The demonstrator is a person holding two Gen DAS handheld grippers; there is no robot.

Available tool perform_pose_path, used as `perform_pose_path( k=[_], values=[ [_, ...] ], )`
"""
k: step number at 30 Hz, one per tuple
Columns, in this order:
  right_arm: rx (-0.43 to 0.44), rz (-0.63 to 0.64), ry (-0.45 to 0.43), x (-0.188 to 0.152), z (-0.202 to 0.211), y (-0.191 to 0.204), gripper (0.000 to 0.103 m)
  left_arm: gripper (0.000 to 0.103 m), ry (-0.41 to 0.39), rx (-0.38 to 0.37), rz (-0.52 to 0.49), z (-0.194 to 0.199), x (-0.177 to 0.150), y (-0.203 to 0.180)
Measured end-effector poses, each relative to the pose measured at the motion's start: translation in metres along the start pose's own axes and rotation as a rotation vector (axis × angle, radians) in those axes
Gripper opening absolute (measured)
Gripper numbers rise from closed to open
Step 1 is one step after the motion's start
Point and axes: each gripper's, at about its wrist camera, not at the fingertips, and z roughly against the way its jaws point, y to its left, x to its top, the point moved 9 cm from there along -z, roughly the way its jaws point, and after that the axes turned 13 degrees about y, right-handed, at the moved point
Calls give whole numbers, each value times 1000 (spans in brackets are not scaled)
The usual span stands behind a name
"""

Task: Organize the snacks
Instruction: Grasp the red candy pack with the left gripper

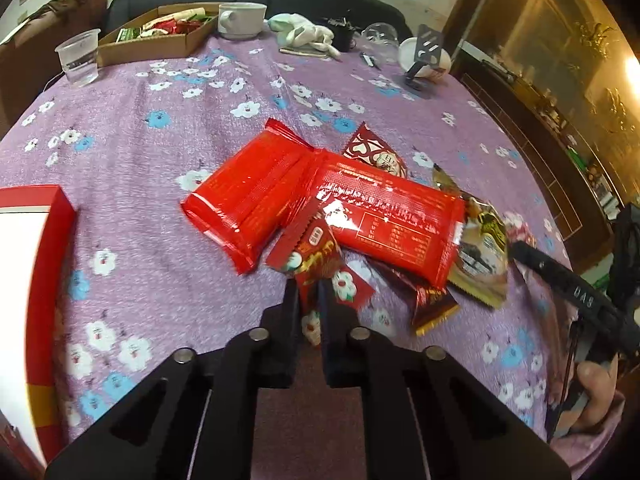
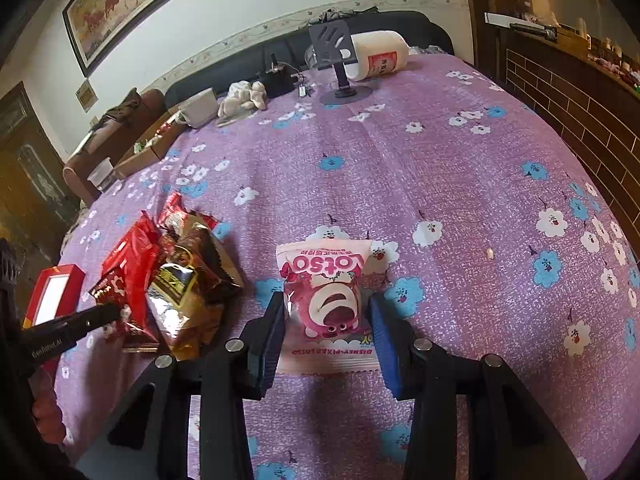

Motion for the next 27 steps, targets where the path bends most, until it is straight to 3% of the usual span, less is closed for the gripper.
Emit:
perform_pose_path(
  k=[8,12,20,27],
  values=[
    [82,-15,-77,-9,23,20,43,2,-25,-1,-4,22,-13,17],
    [109,40,-97,-20,33,44,43,2,-46,7,-4,37,-26,29],
    [167,173,-56,-48,27,118,42,2,-37,5,19,50,-65,53],
    [202,235,-16,-67,7,159,42,8,9,18,86,39,-70,64]
  ],
)
